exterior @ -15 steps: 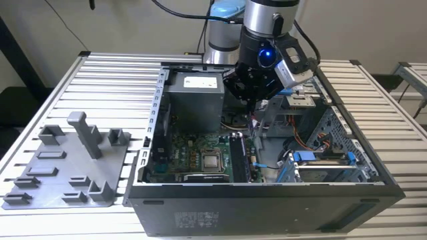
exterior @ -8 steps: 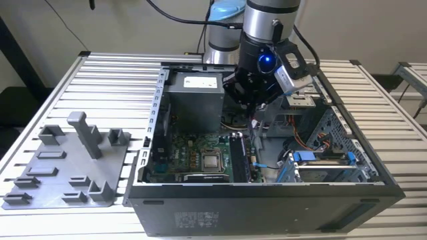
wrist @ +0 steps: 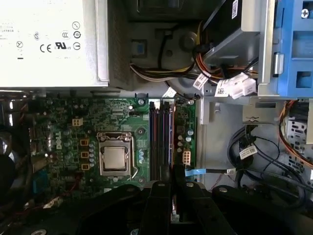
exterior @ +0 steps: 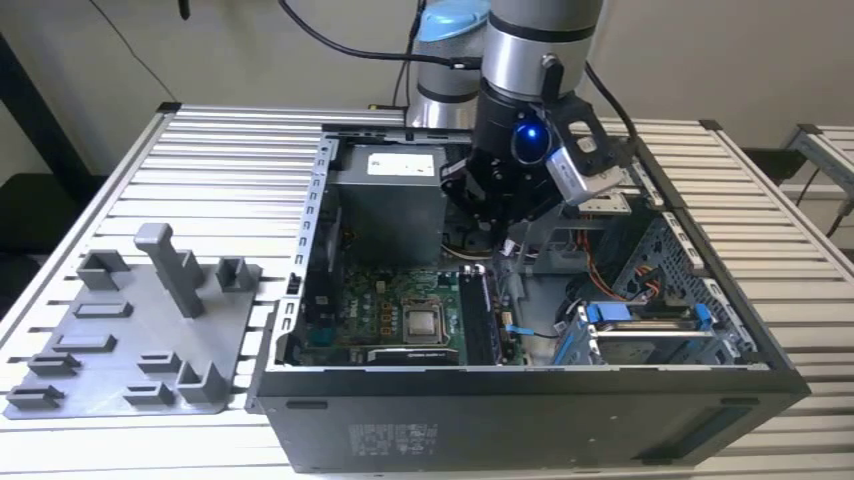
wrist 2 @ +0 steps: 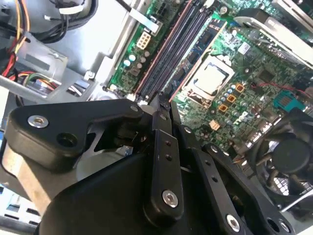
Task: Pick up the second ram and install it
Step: 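Insert the second ram into the second slot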
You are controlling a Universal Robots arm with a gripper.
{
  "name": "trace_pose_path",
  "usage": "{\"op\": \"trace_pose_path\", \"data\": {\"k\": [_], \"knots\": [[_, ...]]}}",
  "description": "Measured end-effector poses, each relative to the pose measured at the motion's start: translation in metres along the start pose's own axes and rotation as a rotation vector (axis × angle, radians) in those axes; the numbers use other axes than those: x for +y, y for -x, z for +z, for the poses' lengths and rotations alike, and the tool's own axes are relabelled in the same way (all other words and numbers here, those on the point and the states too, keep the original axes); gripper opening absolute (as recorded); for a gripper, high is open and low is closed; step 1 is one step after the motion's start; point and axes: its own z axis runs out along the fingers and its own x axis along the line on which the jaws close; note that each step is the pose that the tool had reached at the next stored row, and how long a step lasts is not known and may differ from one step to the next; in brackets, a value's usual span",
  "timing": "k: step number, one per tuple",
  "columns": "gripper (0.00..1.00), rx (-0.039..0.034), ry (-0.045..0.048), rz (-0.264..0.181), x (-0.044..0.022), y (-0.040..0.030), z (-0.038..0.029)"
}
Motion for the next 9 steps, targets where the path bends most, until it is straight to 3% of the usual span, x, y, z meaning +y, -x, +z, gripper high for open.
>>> {"op": "trace_pose_path", "data": {"k": [4,9], "knots": [[0.14,-0.0001,0.0002,-0.002,-0.0024,-0.0056,0.0055],[0.14,-0.0001,0.0002,-0.003,-0.0049,-0.0068,0.0145]]}}
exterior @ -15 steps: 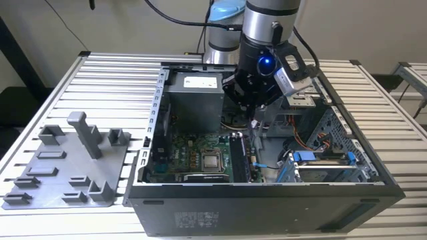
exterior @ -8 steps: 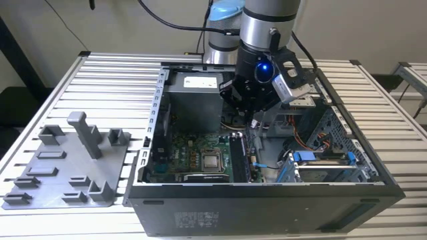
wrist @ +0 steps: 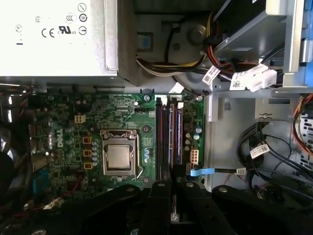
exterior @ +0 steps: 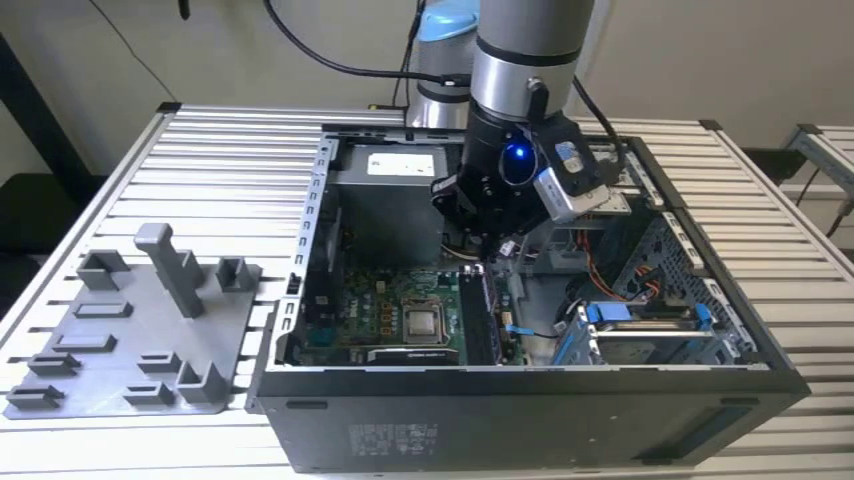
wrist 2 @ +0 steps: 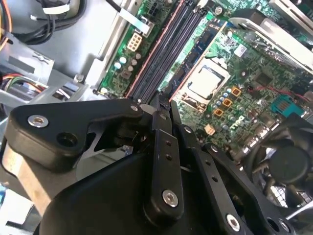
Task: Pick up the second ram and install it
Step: 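Insert the second ram into the second slot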
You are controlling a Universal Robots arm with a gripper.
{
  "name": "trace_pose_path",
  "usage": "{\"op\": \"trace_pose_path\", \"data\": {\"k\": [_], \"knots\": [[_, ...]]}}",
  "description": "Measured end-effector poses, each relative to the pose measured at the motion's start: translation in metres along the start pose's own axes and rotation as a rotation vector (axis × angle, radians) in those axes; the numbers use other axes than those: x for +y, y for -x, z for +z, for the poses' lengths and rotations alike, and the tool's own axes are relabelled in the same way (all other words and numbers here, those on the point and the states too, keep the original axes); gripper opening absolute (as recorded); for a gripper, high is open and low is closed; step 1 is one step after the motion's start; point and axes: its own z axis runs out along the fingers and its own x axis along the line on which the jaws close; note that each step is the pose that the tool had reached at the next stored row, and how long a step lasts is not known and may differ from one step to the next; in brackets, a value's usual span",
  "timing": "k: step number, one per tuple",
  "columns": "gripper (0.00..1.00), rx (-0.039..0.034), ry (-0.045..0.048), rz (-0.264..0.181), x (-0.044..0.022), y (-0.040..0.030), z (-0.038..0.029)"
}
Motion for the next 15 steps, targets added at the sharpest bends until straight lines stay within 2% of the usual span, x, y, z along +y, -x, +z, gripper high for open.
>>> {"op": "trace_pose_path", "data": {"k": [15], "knots": [[0.14,0.0001,0.0027,-0.002,-0.0049,-0.0017,0.0268]]}}
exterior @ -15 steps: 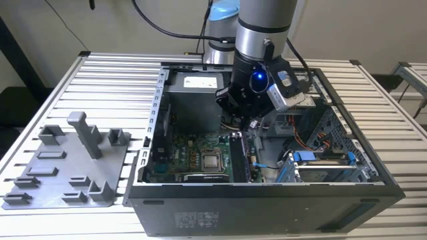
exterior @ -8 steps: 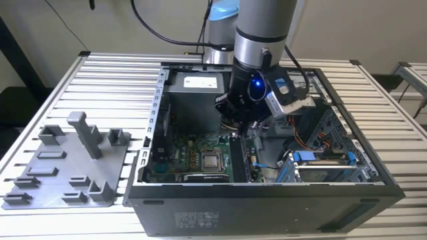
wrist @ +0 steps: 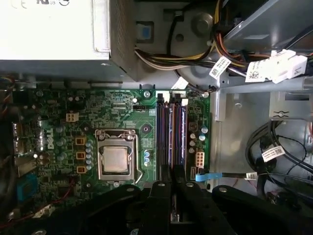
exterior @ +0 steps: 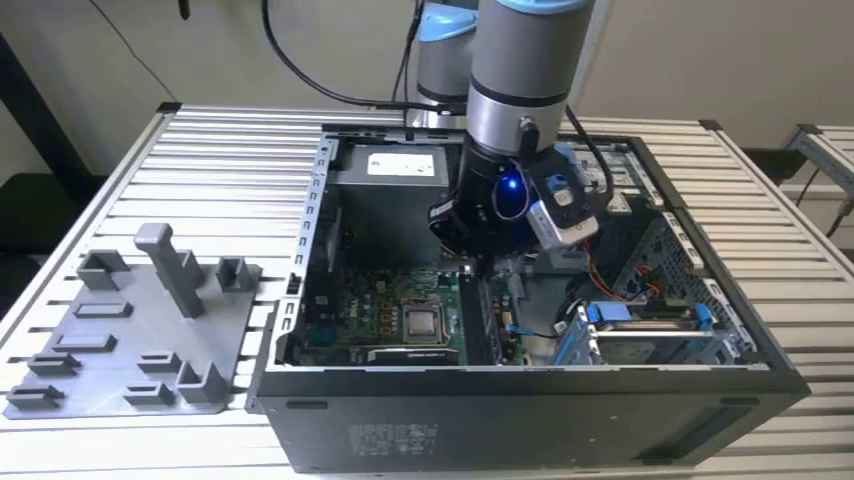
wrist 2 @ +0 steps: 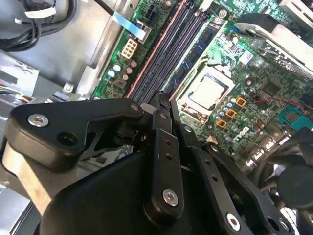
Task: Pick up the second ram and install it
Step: 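Insert the second ram into the second slot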
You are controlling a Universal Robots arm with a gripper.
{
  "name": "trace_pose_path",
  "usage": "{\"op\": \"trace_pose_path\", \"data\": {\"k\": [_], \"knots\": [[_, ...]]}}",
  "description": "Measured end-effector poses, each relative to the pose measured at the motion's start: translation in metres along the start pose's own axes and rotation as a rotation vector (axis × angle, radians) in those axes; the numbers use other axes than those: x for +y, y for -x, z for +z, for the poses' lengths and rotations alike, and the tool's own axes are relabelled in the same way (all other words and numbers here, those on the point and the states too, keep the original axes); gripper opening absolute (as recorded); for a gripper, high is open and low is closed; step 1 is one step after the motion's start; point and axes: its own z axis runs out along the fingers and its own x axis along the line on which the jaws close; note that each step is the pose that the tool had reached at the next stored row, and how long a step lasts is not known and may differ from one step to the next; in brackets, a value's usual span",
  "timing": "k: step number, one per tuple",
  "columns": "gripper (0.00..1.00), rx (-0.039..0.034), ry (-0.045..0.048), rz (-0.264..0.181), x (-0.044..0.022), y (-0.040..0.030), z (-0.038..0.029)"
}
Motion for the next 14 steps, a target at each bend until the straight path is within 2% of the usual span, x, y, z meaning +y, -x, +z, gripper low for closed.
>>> {"op": "trace_pose_path", "data": {"k": [10,14], "knots": [[0.14,0.0,0.0013,0.0,0.0003,-0.0022,0.0175],[0.14,0.0001,0.0012,0.001,0.0003,-0.0028,0.0222]]}}
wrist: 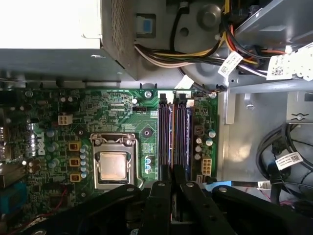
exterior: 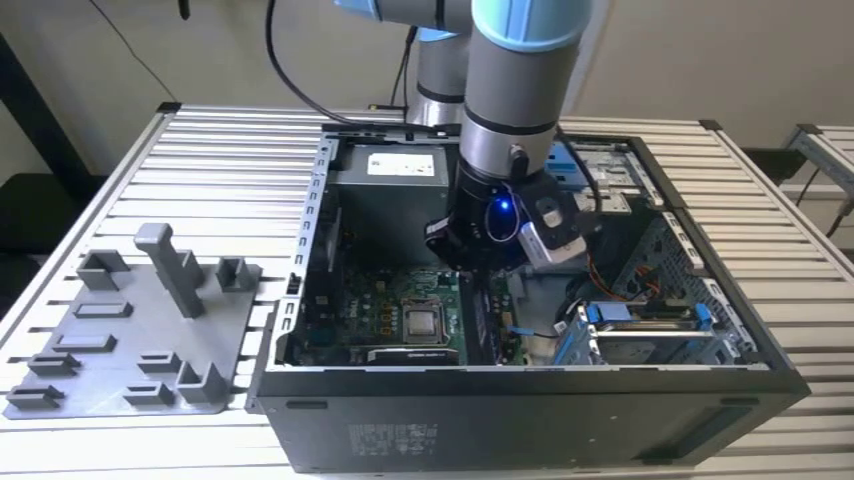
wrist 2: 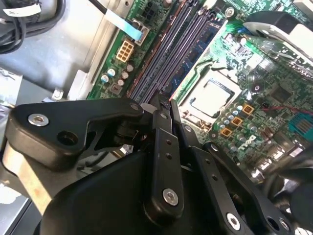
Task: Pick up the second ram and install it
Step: 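Insert the second ram into the second slot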
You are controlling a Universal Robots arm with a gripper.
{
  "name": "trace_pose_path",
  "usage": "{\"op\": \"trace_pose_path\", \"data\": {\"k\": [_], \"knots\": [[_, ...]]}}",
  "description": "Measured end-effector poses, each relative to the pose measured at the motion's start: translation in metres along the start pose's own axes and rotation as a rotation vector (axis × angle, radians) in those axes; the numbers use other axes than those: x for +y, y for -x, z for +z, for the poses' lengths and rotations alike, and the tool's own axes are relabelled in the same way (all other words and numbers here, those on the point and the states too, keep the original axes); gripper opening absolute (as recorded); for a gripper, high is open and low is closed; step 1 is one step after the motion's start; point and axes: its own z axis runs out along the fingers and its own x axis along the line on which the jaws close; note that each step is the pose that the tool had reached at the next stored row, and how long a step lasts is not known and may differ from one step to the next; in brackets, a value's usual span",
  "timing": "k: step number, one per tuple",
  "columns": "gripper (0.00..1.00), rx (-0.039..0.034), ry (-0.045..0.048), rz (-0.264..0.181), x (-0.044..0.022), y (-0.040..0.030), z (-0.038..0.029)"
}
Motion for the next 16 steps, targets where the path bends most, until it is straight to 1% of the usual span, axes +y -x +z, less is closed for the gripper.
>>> {"op": "trace_pose_path", "data": {"k": [7,13,16], "knots": [[0.14,0.0002,-0.0003,0.013,-0.0001,-0.0005,0.0094],[0.14,0.0004,-0.0007,0.024,-0.0008,-0.002,0.0135],[0.14,0.0005,-0.0008,0.025,-0.0008,-0.0021,0.0142]]}}
